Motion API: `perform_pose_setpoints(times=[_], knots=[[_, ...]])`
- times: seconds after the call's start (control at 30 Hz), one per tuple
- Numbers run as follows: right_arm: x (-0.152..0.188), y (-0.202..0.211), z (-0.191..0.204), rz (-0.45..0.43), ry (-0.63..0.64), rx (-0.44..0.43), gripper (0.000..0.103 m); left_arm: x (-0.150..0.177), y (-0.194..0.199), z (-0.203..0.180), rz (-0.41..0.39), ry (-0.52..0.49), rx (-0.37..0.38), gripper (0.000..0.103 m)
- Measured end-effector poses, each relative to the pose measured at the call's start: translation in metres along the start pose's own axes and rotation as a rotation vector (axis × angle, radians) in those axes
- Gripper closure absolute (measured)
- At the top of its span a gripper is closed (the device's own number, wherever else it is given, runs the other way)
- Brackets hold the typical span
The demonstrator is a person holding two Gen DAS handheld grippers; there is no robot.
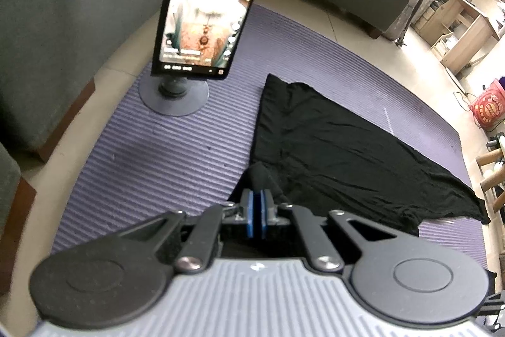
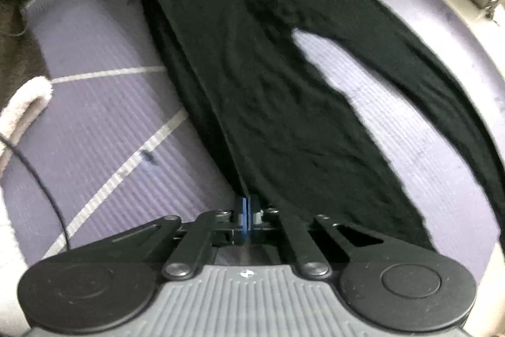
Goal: Fold clothes
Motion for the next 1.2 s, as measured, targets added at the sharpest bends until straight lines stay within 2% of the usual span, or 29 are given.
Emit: perform_pose_setpoints(times=[0.07,0.23,0.3,0.4,0.57,0.7,0.93,1.2], knots=[[-0.011,0.009,-0.010,-0.036,-0.006,0.087,0.103,-0.004,0.007,-0.004,-0.040,-0.016,-0.007,0.099],[-0.036,0.015,-0.035,-0.088,0.002,0.239,0.103,-0.020,0.016,-0.027,-0.163,-0.098,-0.028,0.099],[-0.048,0.014,-0.044,-0.102,0.007,0.292,0.103,-0.024,0.011,-0.043,-0.196,-0.183,-0.067,0.099],[-0.072,0.005,-0.062,-0.122,0.022,0.396,0.103,-0.031,-0.001,-0.057,-0.223,-0.233,-0.114,0.099],[-0.102,-0.011,-0.082,-0.150,0.056,0.500,0.103,-0.049,-0.024,-0.059,-0.253,-0.166,-0.172,0.099],[-0.127,-0.028,-0.102,-0.171,0.084,0.564,0.103,-0.060,-0.047,-0.059,-0.291,-0.115,-0.204,0.099],[-0.154,-0.044,-0.120,-0.185,0.117,0.641,0.103,-0.076,-0.078,-0.069,-0.366,-0.144,-0.234,0.099],[-0.170,-0.086,-0.138,-0.132,0.111,0.609,0.103,-0.092,-0.115,-0.065,-0.349,-0.117,-0.229,0.098]])
Point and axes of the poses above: each gripper's, at about its wrist camera, not at the fingertips, and y roughly against the way its jaws point, z to its left, x to its underside, the point moved 3 cm from there along -y, roughly the way its jaws point, and after that the axes turned 6 degrees about x, right-handed, at the moved point
